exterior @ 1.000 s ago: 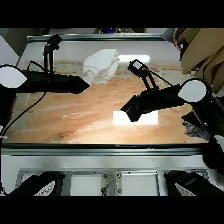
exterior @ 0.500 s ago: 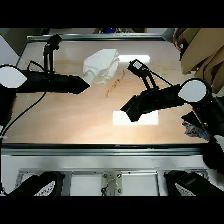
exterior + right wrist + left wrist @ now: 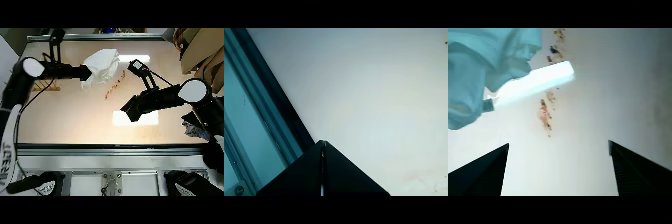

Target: Fold the clothes and pants, and hang the long-sleeved shirts on hangers.

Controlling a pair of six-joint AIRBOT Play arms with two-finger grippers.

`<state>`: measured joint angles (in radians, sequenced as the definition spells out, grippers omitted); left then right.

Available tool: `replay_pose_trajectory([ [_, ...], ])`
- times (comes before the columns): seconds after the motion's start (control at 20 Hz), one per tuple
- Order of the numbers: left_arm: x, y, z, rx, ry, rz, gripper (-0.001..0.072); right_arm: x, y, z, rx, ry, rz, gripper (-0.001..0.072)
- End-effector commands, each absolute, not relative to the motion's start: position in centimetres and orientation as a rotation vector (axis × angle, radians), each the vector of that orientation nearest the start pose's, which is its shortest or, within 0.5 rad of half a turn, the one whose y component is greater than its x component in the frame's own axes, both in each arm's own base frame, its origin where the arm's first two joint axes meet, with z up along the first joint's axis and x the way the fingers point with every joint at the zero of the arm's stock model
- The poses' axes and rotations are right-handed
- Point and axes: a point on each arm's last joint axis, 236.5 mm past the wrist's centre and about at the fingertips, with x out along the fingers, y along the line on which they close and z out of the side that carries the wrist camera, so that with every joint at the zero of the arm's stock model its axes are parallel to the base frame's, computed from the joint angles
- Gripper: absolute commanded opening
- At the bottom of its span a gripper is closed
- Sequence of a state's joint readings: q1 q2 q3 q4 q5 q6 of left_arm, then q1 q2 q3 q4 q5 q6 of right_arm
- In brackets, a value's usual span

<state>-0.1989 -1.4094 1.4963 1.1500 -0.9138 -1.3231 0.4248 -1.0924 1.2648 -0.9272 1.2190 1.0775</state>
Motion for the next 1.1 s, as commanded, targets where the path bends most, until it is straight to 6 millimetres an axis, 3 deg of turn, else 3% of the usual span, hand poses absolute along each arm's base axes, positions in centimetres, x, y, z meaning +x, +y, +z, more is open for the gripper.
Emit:
replay_pose_trajectory([
  [0.0,55.1,-15.4,5.7,0.073,0.829,-0.387,0.0698,28.4,27.5,15.7,-0.114,0.887,1.054,0.0022],
  [0.15,58.2,-15.5,-2.1,0.081,0.919,-0.363,0.0697,28.4,27.5,15.7,-0.114,0.887,1.054,0.0022],
  [0.25,59.9,-15.7,-5.7,0.079,0.933,-0.356,0.0697,28.4,27.5,15.7,-0.114,0.887,1.054,0.0022],
  [0.45,62.8,-16.0,-8.8,0.112,0.911,-0.345,0.0697,28.4,27.5,15.7,-0.114,0.887,1.054,0.0022],
  [0.6,63.9,-15.8,-9.9,0.156,0.916,-0.322,0.0696,28.4,27.5,15.7,-0.114,0.887,1.054,0.0022],
  [0.65,63.9,-16.3,-9.8,0.138,0.913,-0.318,0.0604,28.4,27.5,15.8,-0.114,0.886,1.054,0.0022],
  [0.75,63.6,-16.3,-9.0,0.122,0.922,-0.313,0.0114,28.4,27.5,15.7,-0.114,0.888,1.054,0.0022],
  [0.8,63.5,-16.3,-8.1,0.122,0.918,-0.315,0.0016,28.4,27.5,15.6,-0.114,0.89,1.054,0.0022],
  [0.95,63.1,-16.7,-1.4,0.124,0.849,-0.328,0.0016,28.4,27.5,15.6,-0.114,0.889,1.054,0.0022],
  [1.05,61.9,-17.8,5.4,0.134,0.77,-0.352,0.0015,28.6,27.4,15.5,-0.119,0.887,1.047,0.0019],
])
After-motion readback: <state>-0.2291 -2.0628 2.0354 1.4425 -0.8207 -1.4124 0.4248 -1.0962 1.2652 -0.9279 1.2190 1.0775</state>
